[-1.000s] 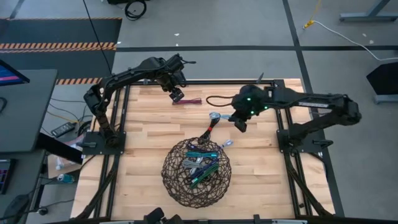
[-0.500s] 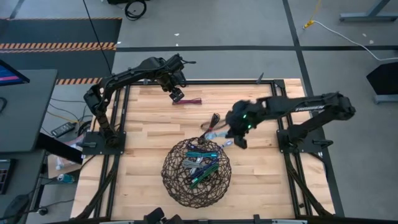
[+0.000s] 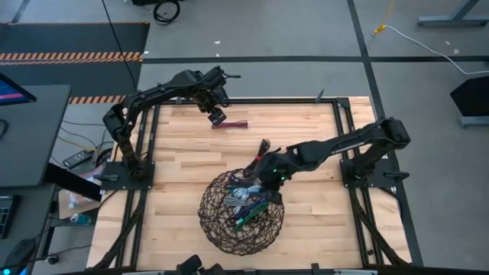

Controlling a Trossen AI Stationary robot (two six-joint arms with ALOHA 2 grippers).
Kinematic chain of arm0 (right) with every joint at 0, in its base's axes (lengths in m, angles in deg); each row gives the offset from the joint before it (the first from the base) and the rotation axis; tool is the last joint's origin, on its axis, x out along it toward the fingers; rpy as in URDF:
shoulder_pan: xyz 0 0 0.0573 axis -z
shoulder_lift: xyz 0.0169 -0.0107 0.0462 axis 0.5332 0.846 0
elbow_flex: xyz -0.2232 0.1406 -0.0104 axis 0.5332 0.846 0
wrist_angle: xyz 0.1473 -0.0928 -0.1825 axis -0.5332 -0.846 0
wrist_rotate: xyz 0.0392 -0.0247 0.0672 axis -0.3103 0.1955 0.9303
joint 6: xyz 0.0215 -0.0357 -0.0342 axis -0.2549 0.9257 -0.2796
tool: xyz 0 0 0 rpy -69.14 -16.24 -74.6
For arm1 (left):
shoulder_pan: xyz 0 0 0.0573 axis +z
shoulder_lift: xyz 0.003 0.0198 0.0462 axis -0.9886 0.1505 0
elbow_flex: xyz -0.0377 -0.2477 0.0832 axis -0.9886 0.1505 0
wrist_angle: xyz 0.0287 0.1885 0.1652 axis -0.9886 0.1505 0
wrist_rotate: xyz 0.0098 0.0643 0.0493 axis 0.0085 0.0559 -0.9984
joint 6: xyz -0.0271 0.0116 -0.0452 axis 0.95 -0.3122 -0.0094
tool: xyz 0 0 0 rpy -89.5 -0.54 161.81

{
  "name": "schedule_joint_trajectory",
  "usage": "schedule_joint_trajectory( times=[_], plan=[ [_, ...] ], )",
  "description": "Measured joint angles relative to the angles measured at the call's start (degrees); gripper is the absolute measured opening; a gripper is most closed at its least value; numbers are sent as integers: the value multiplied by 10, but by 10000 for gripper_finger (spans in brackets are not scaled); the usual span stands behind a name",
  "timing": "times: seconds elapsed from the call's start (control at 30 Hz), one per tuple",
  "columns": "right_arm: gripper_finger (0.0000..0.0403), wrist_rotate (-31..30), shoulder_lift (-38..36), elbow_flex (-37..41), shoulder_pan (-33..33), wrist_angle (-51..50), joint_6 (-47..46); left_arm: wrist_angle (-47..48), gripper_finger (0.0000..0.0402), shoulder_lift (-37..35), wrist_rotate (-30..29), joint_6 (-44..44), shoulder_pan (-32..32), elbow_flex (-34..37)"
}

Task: Pick and place USB-C Cables
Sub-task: Put the white charger cable into the wire basket

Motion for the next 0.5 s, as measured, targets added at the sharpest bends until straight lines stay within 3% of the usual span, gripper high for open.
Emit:
schedule_joint_trajectory(
  times=[0.5],
  plan=[
    [31,18,91,0,-38,32,-36,0,233,0,0,-5,0,0]
  ],
)
